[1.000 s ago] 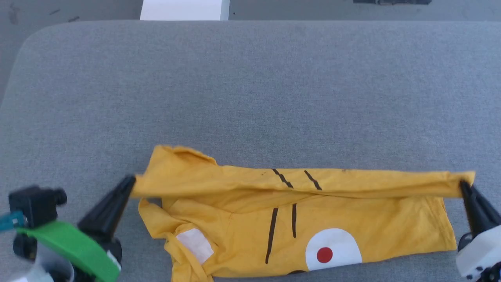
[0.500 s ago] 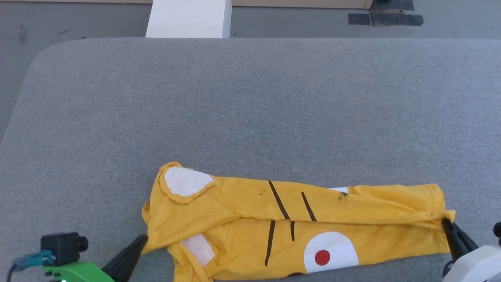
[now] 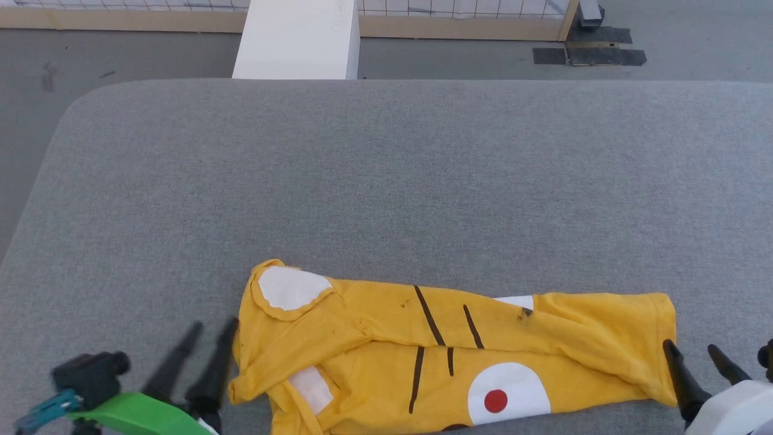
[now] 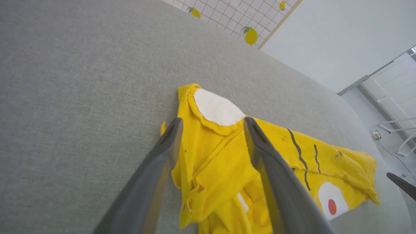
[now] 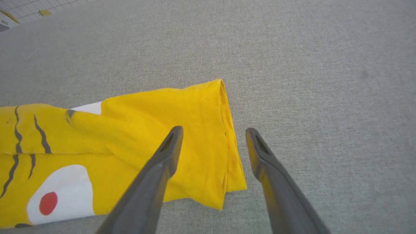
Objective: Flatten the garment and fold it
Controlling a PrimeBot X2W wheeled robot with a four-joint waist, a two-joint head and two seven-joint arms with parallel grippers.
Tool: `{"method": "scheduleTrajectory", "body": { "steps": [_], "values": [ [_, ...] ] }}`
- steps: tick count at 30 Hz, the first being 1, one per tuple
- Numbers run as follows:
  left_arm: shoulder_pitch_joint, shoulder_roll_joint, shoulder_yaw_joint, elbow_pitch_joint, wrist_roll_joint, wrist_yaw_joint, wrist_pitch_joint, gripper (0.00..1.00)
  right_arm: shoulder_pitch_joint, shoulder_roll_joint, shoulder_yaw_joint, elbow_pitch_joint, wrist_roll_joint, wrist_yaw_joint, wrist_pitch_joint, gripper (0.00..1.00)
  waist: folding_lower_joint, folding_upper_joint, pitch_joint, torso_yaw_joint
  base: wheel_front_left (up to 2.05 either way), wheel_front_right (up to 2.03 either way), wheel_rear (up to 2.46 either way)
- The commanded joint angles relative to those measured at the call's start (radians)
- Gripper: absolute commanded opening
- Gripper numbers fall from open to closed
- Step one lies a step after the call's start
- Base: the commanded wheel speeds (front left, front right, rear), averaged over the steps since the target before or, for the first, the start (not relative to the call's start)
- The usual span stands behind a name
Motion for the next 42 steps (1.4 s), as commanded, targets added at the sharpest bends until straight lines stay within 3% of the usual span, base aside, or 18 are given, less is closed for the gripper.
{"method": "scheduleTrajectory", "body": {
  "steps": [1, 6, 9, 13, 20, 21, 22, 23, 31, 42],
  "values": [
    [-0.026, -0.002, 0.025, -0.010, 0.047, 0.025, -0.052, 1.00, -0.019, -0.008, -0.008, -0.008, -0.002, -0.002, 0.006, 1.00, 0.0001, 0.0000, 0.000, 0.000, 0.00, 0.00, 0.00],
    [-0.044, -0.017, 0.093, -0.061, 0.250, 0.130, -0.140, 1.00, -0.034, -0.029, -0.017, -0.009, -0.021, -0.002, 0.029, 1.00, 0.0001, 0.0000, 0.015, 0.001, 0.00, 0.00, 0.00],
    [-0.054, -0.060, 0.132, -0.104, 0.373, 0.172, -0.148, 1.00, -0.050, -0.041, -0.011, 0.005, -0.031, -0.002, 0.046, 1.00, 0.0001, 0.0000, 0.036, 0.007, 0.00, 0.00, 0.00],
    [-0.055, -0.128, 0.159, -0.131, 0.482, 0.157, -0.148, 1.00, -0.075, -0.054, 0.003, 0.038, -0.039, -0.002, 0.064, 1.00, 0.0001, 0.0000, 0.074, 0.016, 0.00, 0.00, 0.00],
    [-0.077, -0.181, 0.176, -0.101, 0.555, 0.092, -0.149, 1.00, -0.107, -0.069, 0.021, 0.104, -0.050, -0.002, 0.102, 1.00, 0.0001, 0.0000, 0.121, 0.038, 0.00, 0.00, 0.00],
    [-0.081, -0.187, 0.180, -0.097, 0.562, 0.084, -0.149, 1.00, -0.107, -0.065, 0.024, 0.115, -0.042, -0.002, 0.121, 0.95, 0.0001, 0.0000, 0.124, 0.041, 0.00, 0.00, 0.00],
    [-0.083, -0.192, 0.184, -0.095, 0.566, 0.078, -0.149, 1.00, -0.105, -0.063, 0.029, 0.122, -0.035, -0.002, 0.139, 0.36, 0.0001, 0.0000, 0.125, 0.043, 0.00, 0.00, 0.00],
    [-0.085, -0.198, 0.189, -0.092, 0.571, 0.071, -0.149, 1.00, -0.103, -0.059, 0.032, 0.125, -0.025, -0.002, 0.157, 0.00, 0.0001, 0.0000, 0.125, 0.046, 0.00, 0.00, 0.00],
    [-0.071, -0.242, 0.223, -0.069, 0.583, 0.035, -0.149, 1.00, -0.118, -0.043, -0.025, 0.086, 0.011, -0.002, 0.182, 0.00, 0.0001, 0.0000, 0.098, 0.045, 0.00, 0.00, 0.00],
    [-0.046, -0.260, 0.234, -0.036, 0.587, 0.002, -0.149, 1.00, -0.164, -0.131, -0.328, 0.144, -0.076, -0.002, 0.131, 0.00, 0.0001, 0.0000, 0.068, 0.029, 0.00, 0.00, 0.00]
  ]
}}
